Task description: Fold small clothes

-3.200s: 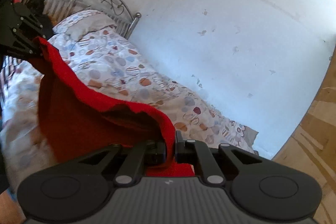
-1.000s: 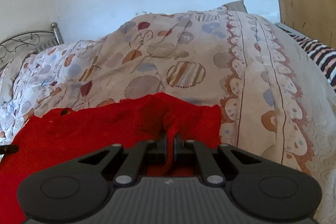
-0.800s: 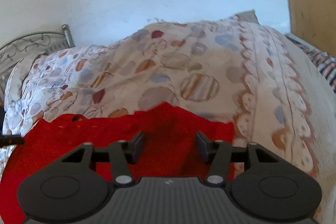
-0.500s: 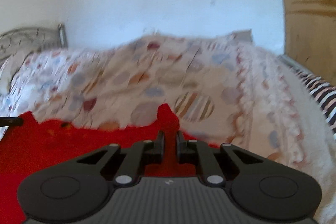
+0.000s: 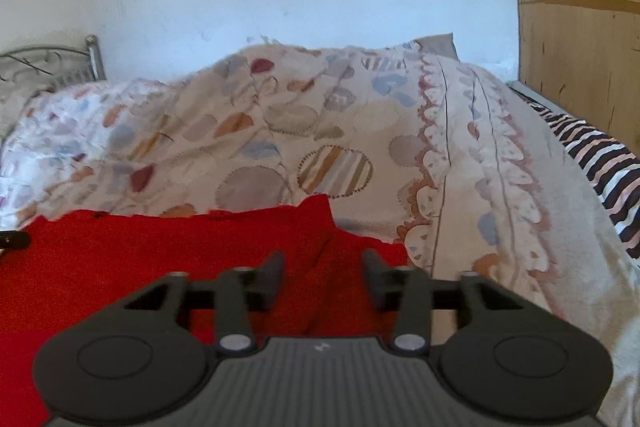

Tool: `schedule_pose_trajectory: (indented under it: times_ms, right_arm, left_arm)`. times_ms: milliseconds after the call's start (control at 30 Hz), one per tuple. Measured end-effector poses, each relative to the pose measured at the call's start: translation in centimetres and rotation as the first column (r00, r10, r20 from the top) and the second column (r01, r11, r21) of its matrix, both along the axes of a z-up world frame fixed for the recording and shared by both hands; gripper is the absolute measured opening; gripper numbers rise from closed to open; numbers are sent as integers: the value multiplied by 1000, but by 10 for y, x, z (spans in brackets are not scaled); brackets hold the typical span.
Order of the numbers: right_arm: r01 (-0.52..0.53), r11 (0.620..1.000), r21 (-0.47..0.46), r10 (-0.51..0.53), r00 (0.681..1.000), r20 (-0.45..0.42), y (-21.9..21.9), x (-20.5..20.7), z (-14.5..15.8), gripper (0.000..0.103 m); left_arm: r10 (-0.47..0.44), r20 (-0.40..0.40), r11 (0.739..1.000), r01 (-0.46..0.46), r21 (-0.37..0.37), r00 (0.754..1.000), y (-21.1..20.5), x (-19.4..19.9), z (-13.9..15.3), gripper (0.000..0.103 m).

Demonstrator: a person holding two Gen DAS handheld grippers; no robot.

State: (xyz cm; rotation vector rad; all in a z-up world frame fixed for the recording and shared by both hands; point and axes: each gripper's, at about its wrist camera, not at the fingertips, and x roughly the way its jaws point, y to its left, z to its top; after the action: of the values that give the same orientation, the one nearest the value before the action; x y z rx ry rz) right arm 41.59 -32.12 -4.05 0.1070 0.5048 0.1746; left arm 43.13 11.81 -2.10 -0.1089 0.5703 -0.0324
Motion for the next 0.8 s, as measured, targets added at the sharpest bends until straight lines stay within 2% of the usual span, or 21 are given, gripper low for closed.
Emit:
schedule_pose_trajectory:
  times_ms: [33,100,233,400,433,500,533,567,600,633,667,733,800]
  right_arm:
    - [-3,1000,13,3,1000,8,-3,-10,3,65]
    - [-21,999,40,20,1000,22,-11,-35,8,74]
    - [-64,986,152,59,998,38,-24,-97,9,78]
    - [-51,960,274,50,999,9,-25,-150,-6,74]
    - [-49,956,290,50,999,3,-23,-156,-11,72]
    - [-35,947,319,42,999,-14,-22,-163,-20,60]
    - [-26,940,341,34,999,-19,-22,-164,-24,56]
    - [-16,932,361,24,1000,-19,-21,-166,-27,45]
    - [-7,924,382,13,1000,-14,-22,-167,-29,30]
    - [-5,921,389,10,1000,-11,-21,-168,-29,20]
    - [-1,923,384,5,1000,-8,-19,-170,-28,12]
    - [29,930,367,-35,999,9,-17,-176,-20,9]
    - [82,930,357,-87,996,-4,-18,-183,-14,8]
  left_arm:
    - [5,12,1000,-5,-16,1000,4,-11,5,81]
    - [7,37,1000,-5,-30,999,10,-33,11,82]
    - [-1,48,996,5,-89,999,25,-92,14,90]
    - [-22,4,980,22,-197,1000,31,-153,-6,86]
    - [-41,-18,973,36,-226,999,30,-160,-12,83]
    - [-60,-53,966,44,-254,997,28,-164,-24,71]
    - [-59,-65,963,40,-267,996,27,-166,-30,61]
    - [-67,-74,954,42,-298,995,28,-165,-35,41]
    - [-83,-75,941,53,-333,994,28,-164,-38,29]
    - [-93,-70,930,61,-361,993,28,-164,-38,12]
    - [-71,-54,935,47,-351,996,26,-167,-35,6]
    - [-28,-17,949,21,-314,999,21,-173,-24,5]
    - [27,13,952,-22,-306,1000,22,-182,-14,5]
